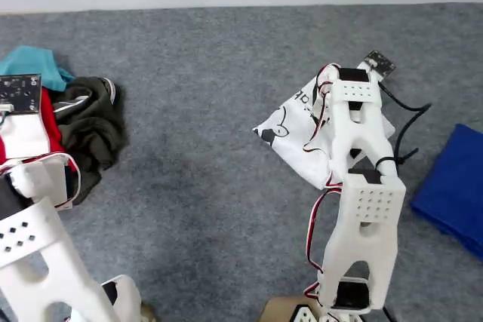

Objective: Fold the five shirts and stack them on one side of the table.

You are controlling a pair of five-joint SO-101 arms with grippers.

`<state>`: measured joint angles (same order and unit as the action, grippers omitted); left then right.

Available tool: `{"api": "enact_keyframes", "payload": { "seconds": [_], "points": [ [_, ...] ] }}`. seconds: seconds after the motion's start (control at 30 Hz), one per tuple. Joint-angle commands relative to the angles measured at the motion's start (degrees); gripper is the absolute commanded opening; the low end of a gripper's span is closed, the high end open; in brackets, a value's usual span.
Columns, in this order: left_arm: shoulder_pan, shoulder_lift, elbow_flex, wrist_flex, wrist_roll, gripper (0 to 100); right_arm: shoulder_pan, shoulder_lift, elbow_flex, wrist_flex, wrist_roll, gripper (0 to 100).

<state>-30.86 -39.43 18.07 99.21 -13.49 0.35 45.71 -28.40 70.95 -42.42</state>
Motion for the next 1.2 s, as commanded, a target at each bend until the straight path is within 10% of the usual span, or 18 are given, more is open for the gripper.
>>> {"api": "enact_keyframes", "payload": {
  "seconds": [0.0, 0.3, 0.7, 1.17],
  "points": [
    [0.18, -0.88, -0.13, 0.26, 0.00, 1, -0.66, 2.07, -0.79, 0.40, -0.62, 33.5],
    [0.18, -0.88, -0.13, 0.26, 0.00, 1, -0.40, 2.42, -6.07, 6.55, 5.45, 0.3],
    [0.18, -1.14, -0.13, 0.26, 0.00, 1, 7.16, 2.42, -31.47, 31.78, 18.55, 0.9],
    [0.18, -1.14, -0.22, 0.35, 0.00, 1, 20.09, -14.11, -23.30, 32.04, 36.92, 0.9]
  ]
}}
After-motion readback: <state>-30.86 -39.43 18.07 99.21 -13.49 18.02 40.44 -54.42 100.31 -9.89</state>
